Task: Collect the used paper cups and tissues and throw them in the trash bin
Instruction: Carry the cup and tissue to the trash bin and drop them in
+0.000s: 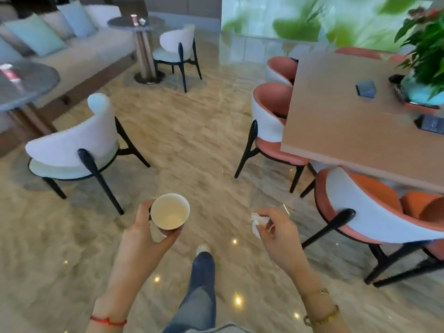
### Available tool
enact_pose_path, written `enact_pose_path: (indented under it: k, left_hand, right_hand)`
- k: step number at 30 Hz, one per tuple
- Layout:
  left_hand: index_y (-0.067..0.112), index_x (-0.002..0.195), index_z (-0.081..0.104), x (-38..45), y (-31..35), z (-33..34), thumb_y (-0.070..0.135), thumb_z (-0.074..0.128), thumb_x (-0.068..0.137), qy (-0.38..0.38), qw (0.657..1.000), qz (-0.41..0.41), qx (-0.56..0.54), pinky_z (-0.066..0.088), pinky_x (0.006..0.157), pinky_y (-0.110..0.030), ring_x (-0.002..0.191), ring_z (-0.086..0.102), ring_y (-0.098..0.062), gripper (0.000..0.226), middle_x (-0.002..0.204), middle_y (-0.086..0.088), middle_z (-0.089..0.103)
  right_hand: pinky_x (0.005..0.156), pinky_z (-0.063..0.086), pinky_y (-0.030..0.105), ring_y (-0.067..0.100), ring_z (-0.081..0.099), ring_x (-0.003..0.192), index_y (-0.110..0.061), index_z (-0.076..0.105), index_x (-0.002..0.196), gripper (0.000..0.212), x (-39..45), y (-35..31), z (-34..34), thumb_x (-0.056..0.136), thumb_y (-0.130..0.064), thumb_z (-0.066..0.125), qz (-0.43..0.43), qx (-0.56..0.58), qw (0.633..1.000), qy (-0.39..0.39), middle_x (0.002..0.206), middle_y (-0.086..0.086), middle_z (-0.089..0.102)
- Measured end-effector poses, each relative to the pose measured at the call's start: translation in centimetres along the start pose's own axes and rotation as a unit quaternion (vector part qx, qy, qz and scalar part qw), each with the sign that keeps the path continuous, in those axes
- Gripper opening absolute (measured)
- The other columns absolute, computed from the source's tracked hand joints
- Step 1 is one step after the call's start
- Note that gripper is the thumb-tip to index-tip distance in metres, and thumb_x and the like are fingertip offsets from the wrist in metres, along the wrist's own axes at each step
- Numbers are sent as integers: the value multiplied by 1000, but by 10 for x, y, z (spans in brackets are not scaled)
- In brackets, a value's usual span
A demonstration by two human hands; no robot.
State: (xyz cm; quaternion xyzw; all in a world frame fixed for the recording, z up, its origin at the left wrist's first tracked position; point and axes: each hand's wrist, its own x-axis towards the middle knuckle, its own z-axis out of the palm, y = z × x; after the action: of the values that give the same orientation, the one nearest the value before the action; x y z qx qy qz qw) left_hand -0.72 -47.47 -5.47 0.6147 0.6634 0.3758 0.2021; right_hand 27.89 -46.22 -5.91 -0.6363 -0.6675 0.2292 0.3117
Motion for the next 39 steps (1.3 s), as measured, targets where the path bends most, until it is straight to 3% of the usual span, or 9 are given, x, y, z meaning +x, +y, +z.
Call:
enact_pose_path:
  k: [3, 9, 18, 23, 28, 32, 39]
  left_hand:
    - [33, 115, 43, 78, -14, 15, 45, 84, 63, 14, 1000, -1, 1, 45, 63, -21, 86, 60, -12, 67, 101, 10, 61]
    - [35, 117, 42, 251, -24, 33, 45, 83, 64, 14, 1000, 10, 15, 39, 61, -7, 85, 60, -8, 68, 100, 16, 59]
    - [30, 122, 43, 475, -27, 77, 47, 82, 66, -10, 999, 23, 28, 52, 68, -30, 91, 60, -14, 70, 104, 13, 57]
    - [25, 121, 44, 599, -34, 130, 39, 84, 66, -25, 999, 32, 24, 52, 69, -26, 91, 61, -15, 70, 105, 9, 58]
    - [24, 120, 46, 743, -14, 185, 34, 86, 64, -30, 999, 34, 14, 38, 64, -7, 88, 58, -12, 69, 101, 13, 54]
    - [23, 123, 45, 855, 8, 222, 36, 85, 67, -38, 999, 35, 0, 39, 64, -7, 92, 58, -12, 70, 108, 8, 57]
    - [22, 123, 47, 1016, 11, 275, 35, 85, 66, -29, 999, 22, -5, 39, 64, -8, 92, 58, -12, 70, 110, 4, 61]
  right_hand:
    - [68, 39, 6, -4, 52, 81, -21, 64, 102, 17, 82, 1, 21, 89, -12, 62, -5, -1, 1000, -6, 87, -21, 54]
    - [67, 38, 4, -8, 52, 82, -23, 62, 103, 20, 260, -12, 45, 89, -9, 61, -11, 22, 1000, -3, 87, -23, 53]
    - [66, 39, 6, -1, 52, 73, -16, 63, 108, 22, 471, 7, 65, 88, -7, 62, 23, 16, 1000, 8, 95, -5, 61]
    - [67, 41, 6, 3, 54, 79, -16, 63, 108, 24, 592, 39, 79, 87, -6, 65, 50, 30, 998, 24, 93, -5, 59]
    - [66, 39, 6, 4, 53, 71, -15, 64, 106, 25, 732, 64, 68, 84, -5, 67, 51, 20, 998, 43, 81, -13, 54]
    - [68, 39, 5, 3, 54, 76, -14, 64, 108, 27, 853, 77, 54, 84, -3, 67, 40, 20, 998, 46, 89, -10, 58]
    - [68, 39, 6, -1, 52, 75, -16, 63, 109, 26, 1027, 104, 53, 86, -6, 66, 37, -1, 998, 46, 84, -18, 51]
